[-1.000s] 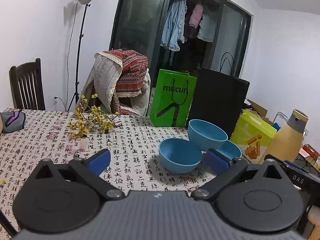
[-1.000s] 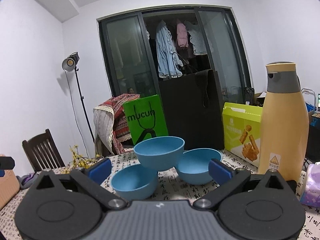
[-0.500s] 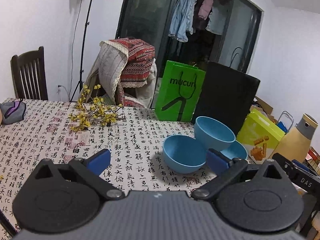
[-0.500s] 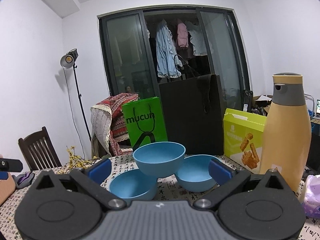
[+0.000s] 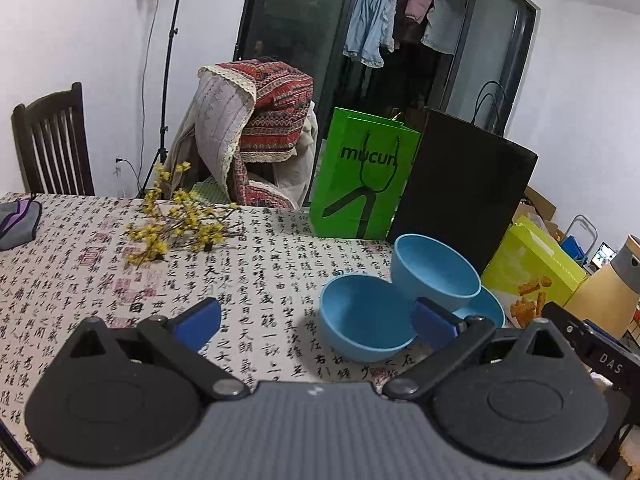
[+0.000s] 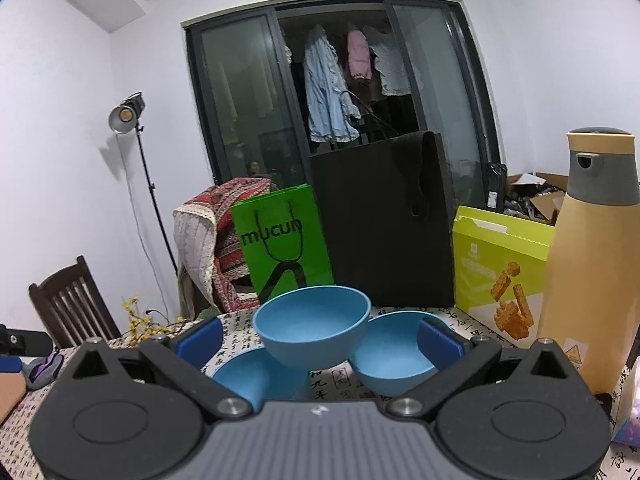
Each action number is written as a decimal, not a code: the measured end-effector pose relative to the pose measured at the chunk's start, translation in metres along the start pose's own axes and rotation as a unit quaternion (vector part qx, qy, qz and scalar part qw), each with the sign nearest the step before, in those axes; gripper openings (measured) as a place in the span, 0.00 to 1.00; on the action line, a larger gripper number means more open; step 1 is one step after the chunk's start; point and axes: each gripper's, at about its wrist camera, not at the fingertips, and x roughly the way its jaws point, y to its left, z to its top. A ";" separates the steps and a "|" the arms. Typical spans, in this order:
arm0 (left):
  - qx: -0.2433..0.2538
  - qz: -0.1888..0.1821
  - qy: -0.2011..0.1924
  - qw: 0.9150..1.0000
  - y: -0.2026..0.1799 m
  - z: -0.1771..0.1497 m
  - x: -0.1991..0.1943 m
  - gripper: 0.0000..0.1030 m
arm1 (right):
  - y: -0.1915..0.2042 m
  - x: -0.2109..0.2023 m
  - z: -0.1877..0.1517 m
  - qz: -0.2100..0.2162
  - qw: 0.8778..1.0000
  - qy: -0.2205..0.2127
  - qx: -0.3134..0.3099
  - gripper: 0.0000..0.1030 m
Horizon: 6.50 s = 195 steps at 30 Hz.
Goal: Organize plates and bowls
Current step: 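Move both open grippers toward the stacked light-blue bowls, then close the left gripper on the top blue bowl rim while the right gripper closes on it too, then lift the top blue bowl off the other bowls with both grippers, then carry the held blue bowl away from the other two bowls with both grippers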
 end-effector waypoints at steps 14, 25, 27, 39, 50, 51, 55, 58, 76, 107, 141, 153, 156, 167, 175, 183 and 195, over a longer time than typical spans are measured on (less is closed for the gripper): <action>-0.001 -0.010 0.011 1.000 -0.044 0.019 0.035 1.00 | -0.028 0.041 0.023 -0.005 0.999 0.016 0.033 1.00; -0.015 -0.010 0.011 1.000 -0.069 0.036 0.069 1.00 | -0.050 0.069 0.046 -0.031 0.998 0.017 0.052 1.00; -0.019 -0.004 0.011 1.000 -0.072 0.039 0.077 1.00 | -0.049 0.078 0.047 -0.033 0.998 0.022 0.048 1.00; -0.034 0.028 0.036 0.998 -0.081 0.049 0.138 1.00 | -0.051 0.141 0.044 -0.019 0.997 0.052 0.045 1.00; -0.035 0.049 0.053 0.997 -0.088 0.049 0.179 1.00 | -0.059 0.181 0.037 -0.018 0.997 0.059 0.051 1.00; -0.034 0.051 0.054 0.997 -0.089 0.049 0.182 1.00 | -0.060 0.184 0.035 -0.019 0.997 0.059 0.051 1.00; -0.030 0.058 0.060 0.996 -0.092 0.046 0.195 1.00 | -0.065 0.193 0.025 -0.011 0.996 0.069 0.059 1.00; -0.027 0.063 0.064 0.996 -0.095 0.043 0.203 1.00 | -0.066 0.200 0.021 -0.013 0.996 0.076 0.048 1.00; -0.023 0.063 0.080 0.995 -0.121 0.027 0.240 0.79 | -0.072 0.224 0.004 -0.008 0.992 0.116 0.044 0.64; -0.013 0.052 0.100 0.994 -0.129 0.020 0.251 0.17 | -0.070 0.237 -0.005 0.014 0.987 0.138 0.080 0.12; -0.026 0.057 0.073 0.995 -0.105 0.029 0.204 0.17 | -0.039 0.213 -0.001 0.050 0.991 0.109 0.058 0.12; -0.015 0.055 0.060 0.997 -0.098 0.015 0.152 0.17 | -0.025 0.162 -0.006 0.056 0.991 0.101 0.063 0.12; -0.011 0.055 0.053 0.997 -0.095 0.014 0.135 0.17 | -0.017 0.147 -0.005 0.057 0.992 0.096 0.062 0.12; -0.019 0.048 0.026 0.998 -0.072 0.008 0.072 0.17 | 0.017 0.089 0.001 0.065 0.994 0.071 0.048 0.12; -0.025 0.048 0.011 0.998 -0.054 0.003 0.036 0.17 | 0.042 0.058 -0.001 0.073 0.995 0.063 0.040 0.12; -0.029 0.050 0.008 0.998 -0.035 -0.007 0.014 0.17 | 0.059 0.038 -0.008 0.078 0.994 0.063 0.034 0.12; -0.035 0.049 0.006 0.998 -0.013 -0.022 -0.008 0.17 | 0.078 0.019 -0.022 0.083 0.994 0.069 0.029 0.12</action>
